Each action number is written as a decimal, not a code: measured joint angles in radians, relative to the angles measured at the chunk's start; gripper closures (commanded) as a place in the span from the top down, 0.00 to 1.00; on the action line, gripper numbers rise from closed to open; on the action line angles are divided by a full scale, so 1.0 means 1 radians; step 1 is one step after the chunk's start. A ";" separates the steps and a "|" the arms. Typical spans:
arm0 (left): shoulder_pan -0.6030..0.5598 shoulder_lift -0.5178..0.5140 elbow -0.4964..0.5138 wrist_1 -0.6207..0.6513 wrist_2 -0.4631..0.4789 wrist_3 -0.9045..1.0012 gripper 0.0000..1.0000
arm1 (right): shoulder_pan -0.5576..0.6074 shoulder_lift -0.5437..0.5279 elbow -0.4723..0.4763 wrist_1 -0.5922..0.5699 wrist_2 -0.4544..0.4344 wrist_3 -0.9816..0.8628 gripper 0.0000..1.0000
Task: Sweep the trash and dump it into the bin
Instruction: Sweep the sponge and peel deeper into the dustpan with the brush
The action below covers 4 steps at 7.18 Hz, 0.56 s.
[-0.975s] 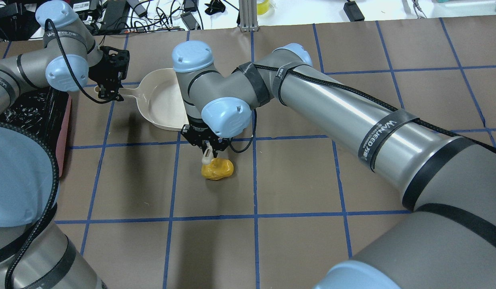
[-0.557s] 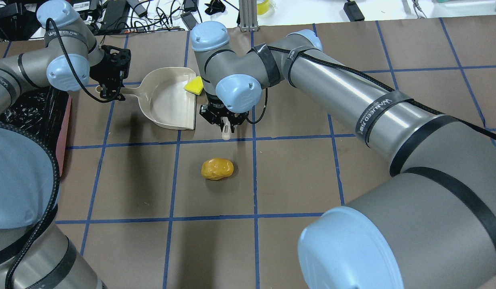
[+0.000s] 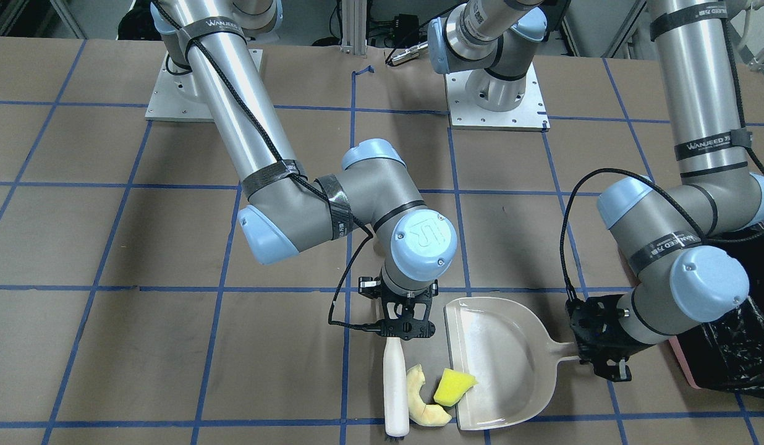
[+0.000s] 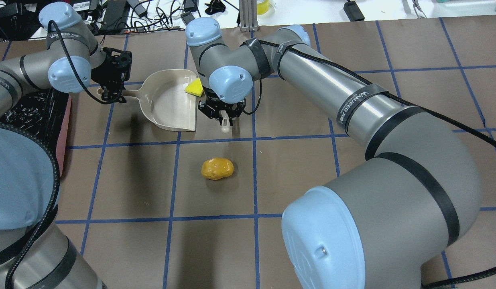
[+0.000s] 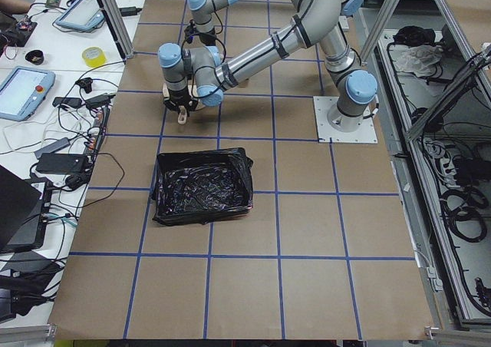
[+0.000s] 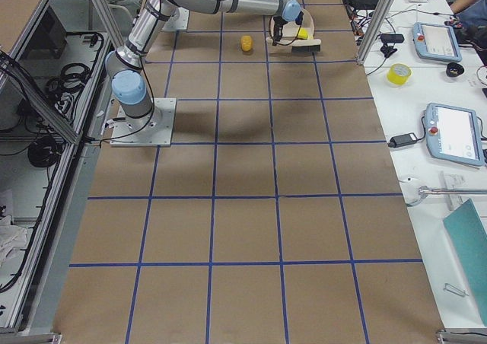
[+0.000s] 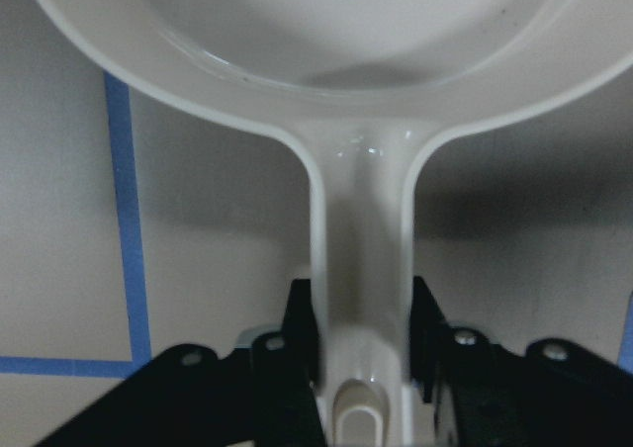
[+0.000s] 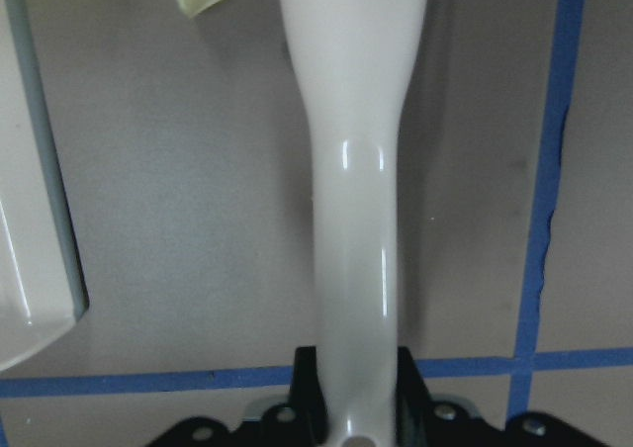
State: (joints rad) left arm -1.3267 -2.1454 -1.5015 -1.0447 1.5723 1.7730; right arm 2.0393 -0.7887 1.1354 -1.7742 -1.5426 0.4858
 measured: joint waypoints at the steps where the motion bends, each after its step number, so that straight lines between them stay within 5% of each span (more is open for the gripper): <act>1: 0.000 0.000 -0.001 0.000 0.000 -0.001 0.05 | 0.005 0.007 -0.003 -0.003 0.009 -0.001 0.00; 4: 0.000 0.002 -0.008 0.001 -0.001 -0.001 0.05 | 0.054 0.030 -0.012 -0.029 0.056 0.008 0.00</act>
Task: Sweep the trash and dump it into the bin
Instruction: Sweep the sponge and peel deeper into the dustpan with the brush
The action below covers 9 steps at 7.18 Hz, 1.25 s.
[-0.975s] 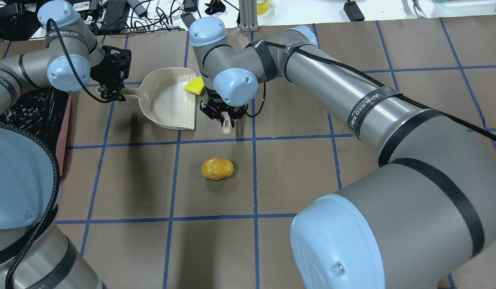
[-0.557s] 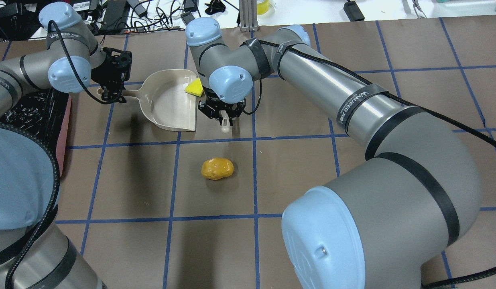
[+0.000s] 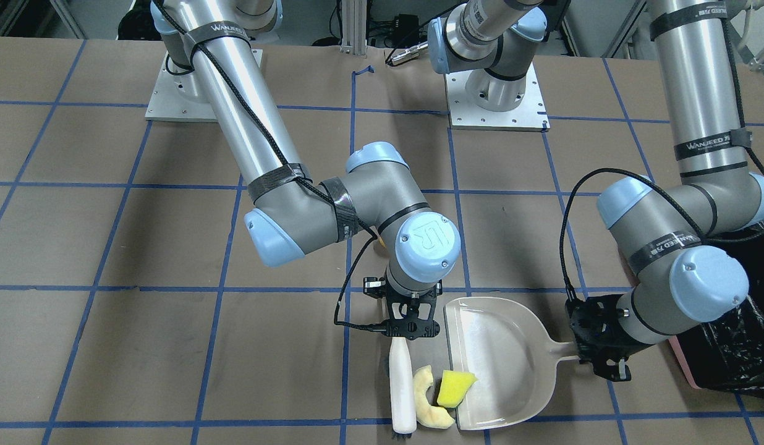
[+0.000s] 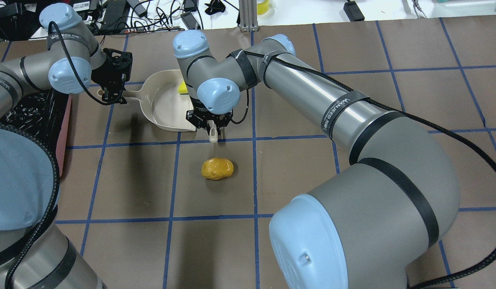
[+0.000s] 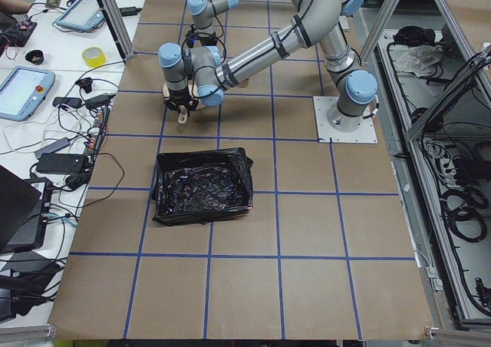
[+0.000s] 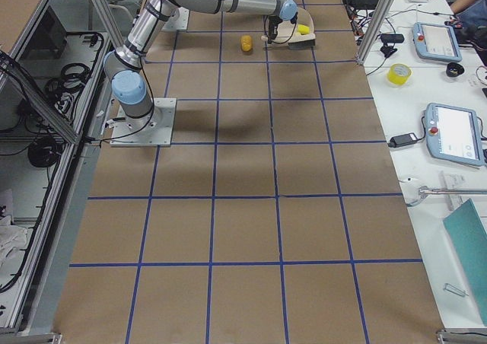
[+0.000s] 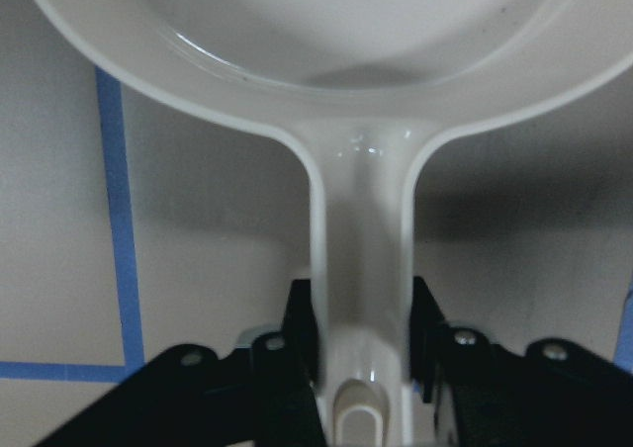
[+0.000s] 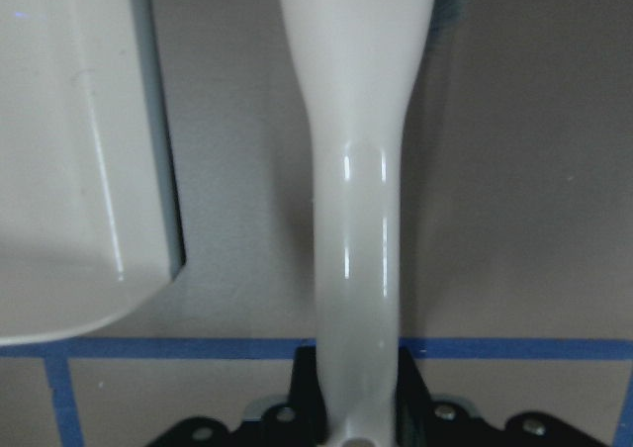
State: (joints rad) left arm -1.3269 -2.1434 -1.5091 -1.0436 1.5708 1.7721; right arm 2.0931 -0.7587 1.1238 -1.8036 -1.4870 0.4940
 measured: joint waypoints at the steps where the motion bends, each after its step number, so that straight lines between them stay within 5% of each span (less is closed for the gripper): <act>1: 0.000 0.001 -0.002 0.000 0.000 0.000 0.05 | 0.021 0.007 -0.006 -0.024 0.034 0.001 0.00; 5: 0.001 0.009 -0.006 0.001 0.000 0.005 0.05 | 0.079 0.015 -0.088 -0.017 0.139 0.004 0.00; 9: 0.030 0.089 -0.130 0.008 0.008 0.075 0.04 | -0.012 -0.163 -0.038 0.335 -0.002 -0.007 0.00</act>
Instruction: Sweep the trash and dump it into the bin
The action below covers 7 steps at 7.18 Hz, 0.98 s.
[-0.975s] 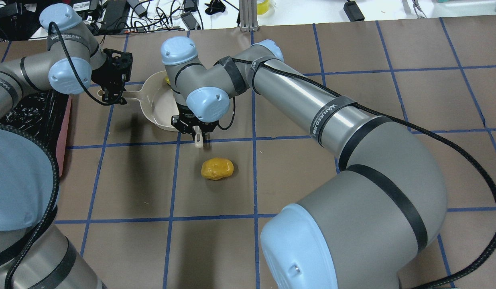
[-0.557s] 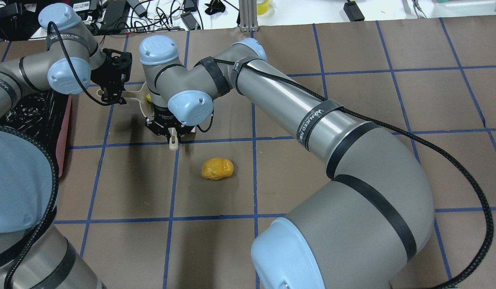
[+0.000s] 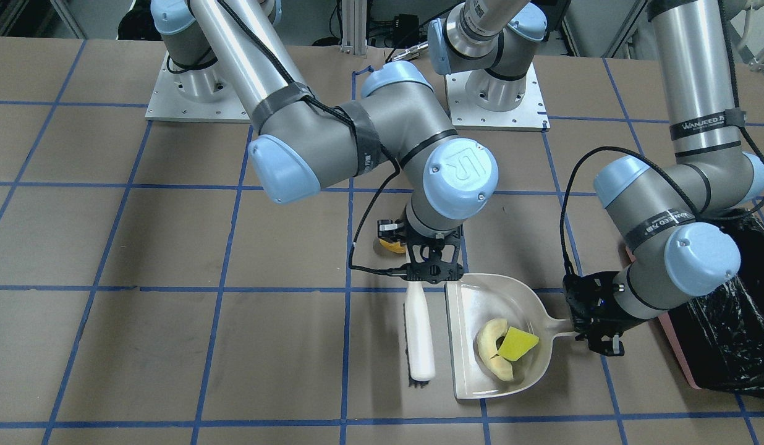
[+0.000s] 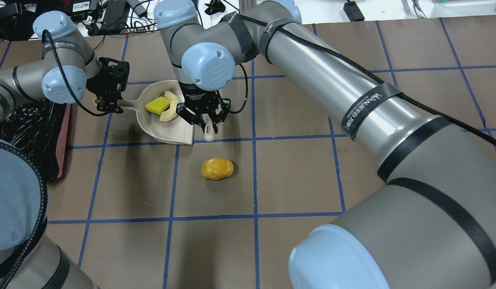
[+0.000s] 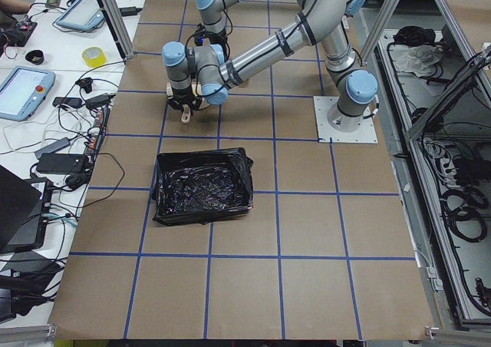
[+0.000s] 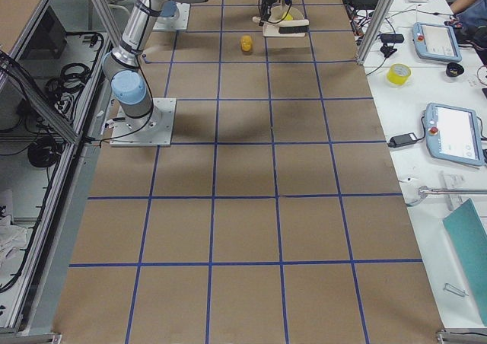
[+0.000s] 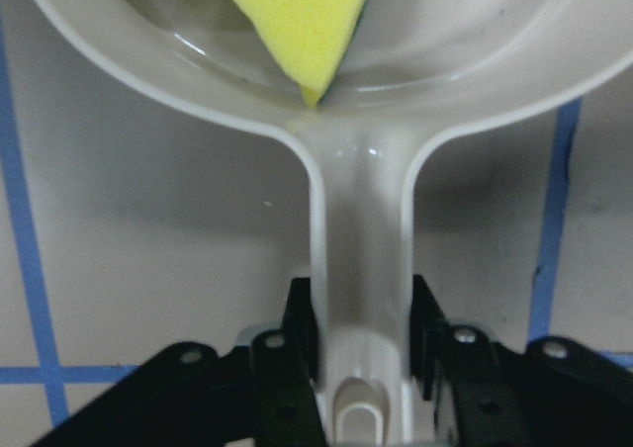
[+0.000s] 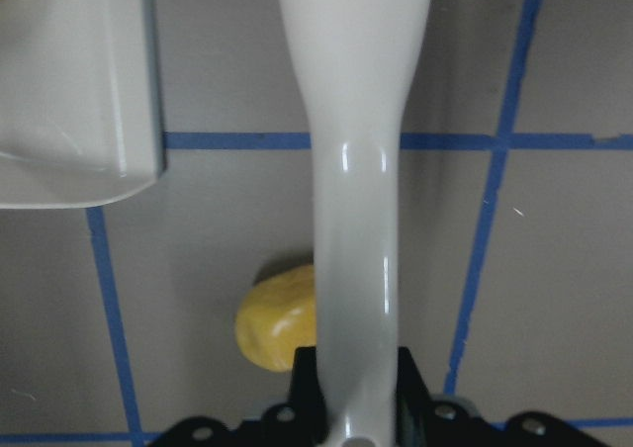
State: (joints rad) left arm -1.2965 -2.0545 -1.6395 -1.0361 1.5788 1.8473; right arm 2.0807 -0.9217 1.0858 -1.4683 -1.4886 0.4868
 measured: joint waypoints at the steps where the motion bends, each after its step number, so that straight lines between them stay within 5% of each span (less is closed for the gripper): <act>1: 0.022 0.044 -0.065 0.006 0.002 0.028 0.04 | -0.022 -0.064 0.075 0.027 -0.008 -0.004 0.00; 7: 0.029 0.323 -0.495 0.216 0.082 0.042 0.05 | -0.071 -0.435 0.812 -0.355 -0.004 0.062 0.00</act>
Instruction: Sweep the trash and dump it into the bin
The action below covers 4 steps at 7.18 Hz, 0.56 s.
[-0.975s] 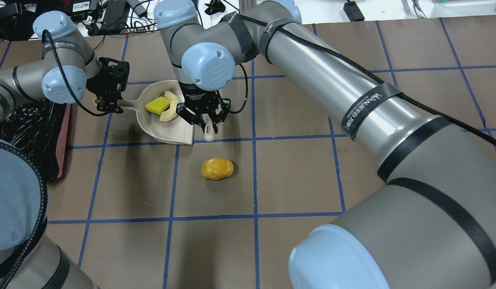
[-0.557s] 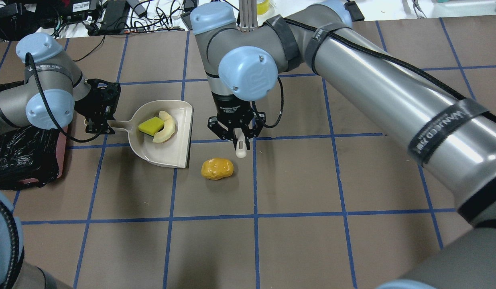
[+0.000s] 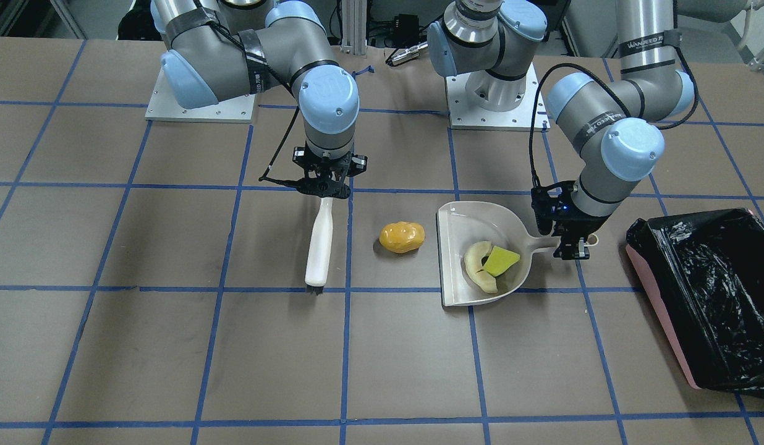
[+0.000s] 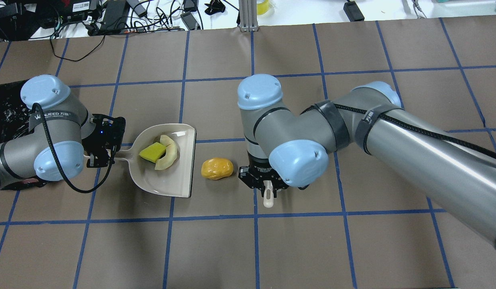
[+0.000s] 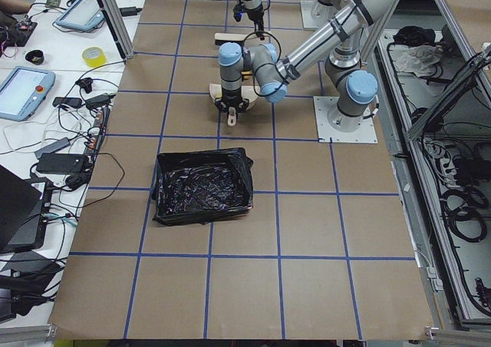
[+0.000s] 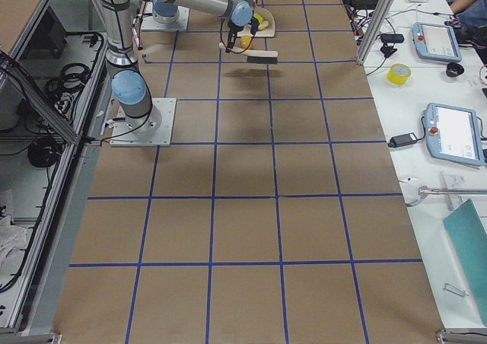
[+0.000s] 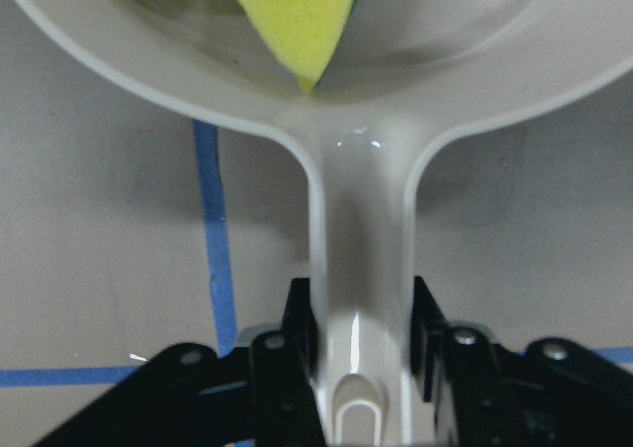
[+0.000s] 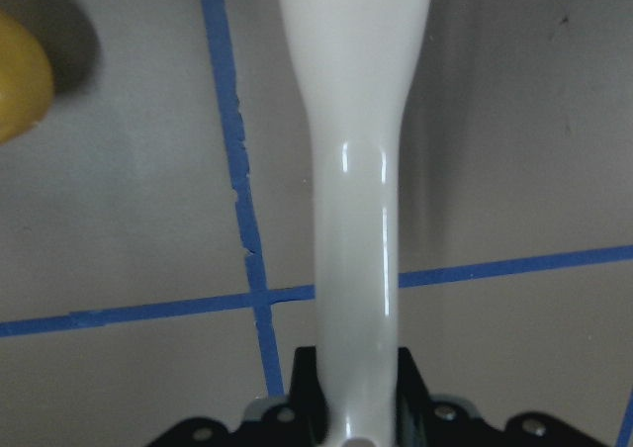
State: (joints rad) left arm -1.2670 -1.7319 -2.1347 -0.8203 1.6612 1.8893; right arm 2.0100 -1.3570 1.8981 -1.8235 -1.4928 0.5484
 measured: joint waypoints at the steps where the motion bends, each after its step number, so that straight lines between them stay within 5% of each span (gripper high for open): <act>1: -0.002 0.026 -0.023 0.007 0.006 -0.001 0.05 | 0.005 -0.019 0.061 -0.047 0.014 0.042 0.00; 4: -0.012 0.058 -0.035 0.004 0.014 -0.019 0.05 | 0.069 -0.014 0.127 -0.148 0.152 0.160 0.00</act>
State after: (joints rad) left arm -1.2787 -1.6738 -2.1696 -0.8165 1.6747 1.8707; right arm 2.0790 -1.3708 2.0248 -1.9720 -1.3407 0.7081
